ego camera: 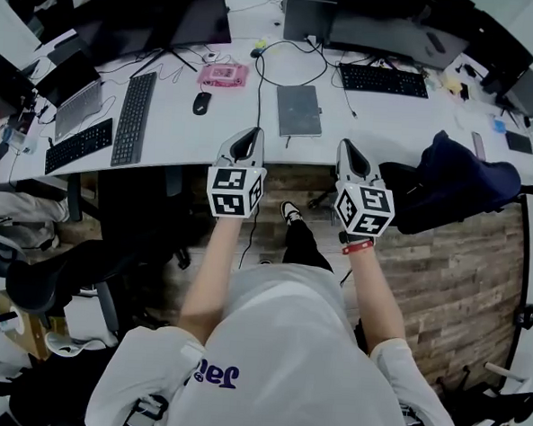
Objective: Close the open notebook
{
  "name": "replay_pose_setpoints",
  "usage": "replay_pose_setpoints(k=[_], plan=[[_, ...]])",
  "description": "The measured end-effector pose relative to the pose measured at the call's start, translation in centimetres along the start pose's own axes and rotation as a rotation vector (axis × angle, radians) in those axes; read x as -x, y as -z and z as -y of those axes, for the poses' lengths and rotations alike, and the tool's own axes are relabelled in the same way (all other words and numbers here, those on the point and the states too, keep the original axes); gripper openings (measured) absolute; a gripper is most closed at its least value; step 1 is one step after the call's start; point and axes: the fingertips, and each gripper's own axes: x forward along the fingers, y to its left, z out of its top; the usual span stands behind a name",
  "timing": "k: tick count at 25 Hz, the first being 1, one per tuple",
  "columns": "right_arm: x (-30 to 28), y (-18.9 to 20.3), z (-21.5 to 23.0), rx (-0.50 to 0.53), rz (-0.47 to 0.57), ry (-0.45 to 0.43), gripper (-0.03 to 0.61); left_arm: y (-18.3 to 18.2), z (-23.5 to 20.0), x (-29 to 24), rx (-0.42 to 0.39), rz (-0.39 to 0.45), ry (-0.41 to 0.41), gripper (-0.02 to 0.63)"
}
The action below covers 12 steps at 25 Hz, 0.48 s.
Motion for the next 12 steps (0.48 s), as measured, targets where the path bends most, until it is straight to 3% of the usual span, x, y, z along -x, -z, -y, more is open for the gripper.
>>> replay_pose_setpoints(k=[3, 8, 12], plan=[[0.3, -0.1, 0.4, 0.008, -0.003, 0.014, 0.000, 0.0, 0.0, 0.0, 0.025, 0.006, 0.016, 0.020], [0.2, 0.4, 0.0, 0.054, -0.038, -0.014, 0.000, 0.7, 0.7, -0.1, 0.181, 0.005, 0.115, 0.020], [-0.7, 1.0, -0.5, 0.123, -0.107, -0.095, 0.000, 3.3, 0.0, -0.8, 0.185, -0.058, 0.130, 0.020]])
